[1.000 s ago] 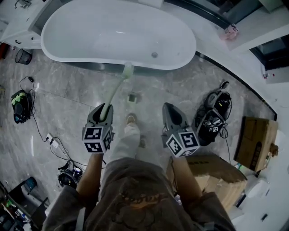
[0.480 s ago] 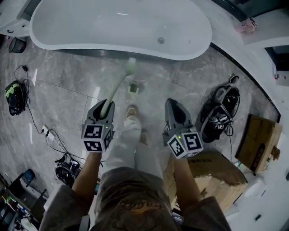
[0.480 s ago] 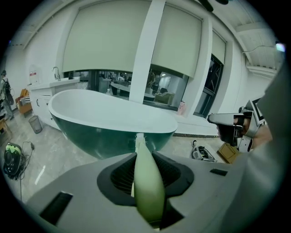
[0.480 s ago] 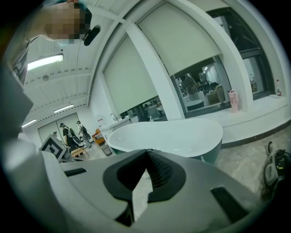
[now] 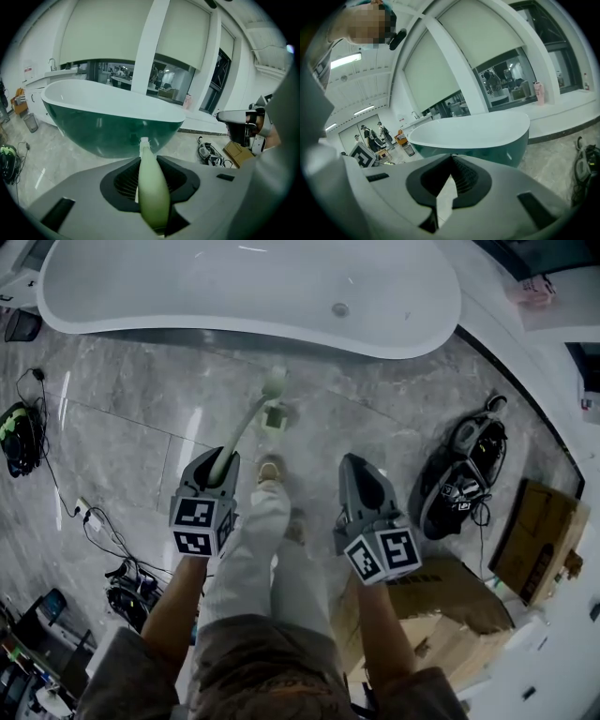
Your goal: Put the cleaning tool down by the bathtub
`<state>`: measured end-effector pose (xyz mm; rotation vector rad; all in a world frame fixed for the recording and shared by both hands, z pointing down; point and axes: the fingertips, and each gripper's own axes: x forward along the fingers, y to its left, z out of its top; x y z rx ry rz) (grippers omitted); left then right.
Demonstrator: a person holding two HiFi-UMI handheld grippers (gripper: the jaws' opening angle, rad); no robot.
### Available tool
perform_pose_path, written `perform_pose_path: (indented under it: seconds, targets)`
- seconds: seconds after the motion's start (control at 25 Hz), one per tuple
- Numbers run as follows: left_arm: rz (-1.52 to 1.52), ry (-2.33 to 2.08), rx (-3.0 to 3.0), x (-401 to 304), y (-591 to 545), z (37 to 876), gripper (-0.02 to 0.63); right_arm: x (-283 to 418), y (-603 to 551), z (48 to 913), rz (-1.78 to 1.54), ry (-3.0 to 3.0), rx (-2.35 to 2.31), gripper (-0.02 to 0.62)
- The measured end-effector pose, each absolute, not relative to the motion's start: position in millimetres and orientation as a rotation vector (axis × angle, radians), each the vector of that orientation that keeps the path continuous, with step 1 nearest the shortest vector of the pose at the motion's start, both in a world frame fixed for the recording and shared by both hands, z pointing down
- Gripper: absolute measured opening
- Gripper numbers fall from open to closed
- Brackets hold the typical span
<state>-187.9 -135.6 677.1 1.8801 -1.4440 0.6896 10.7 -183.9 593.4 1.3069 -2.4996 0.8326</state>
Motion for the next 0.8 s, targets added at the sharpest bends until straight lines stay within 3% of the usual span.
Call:
perform_pose_path:
  seconds: [0.8]
  targets:
    - [0.814,-1.398,1.661,-165.9,-168.7,819.7,0.109,13.8,-189.3,651.2,0.932,-2.458,1.262,0.000]
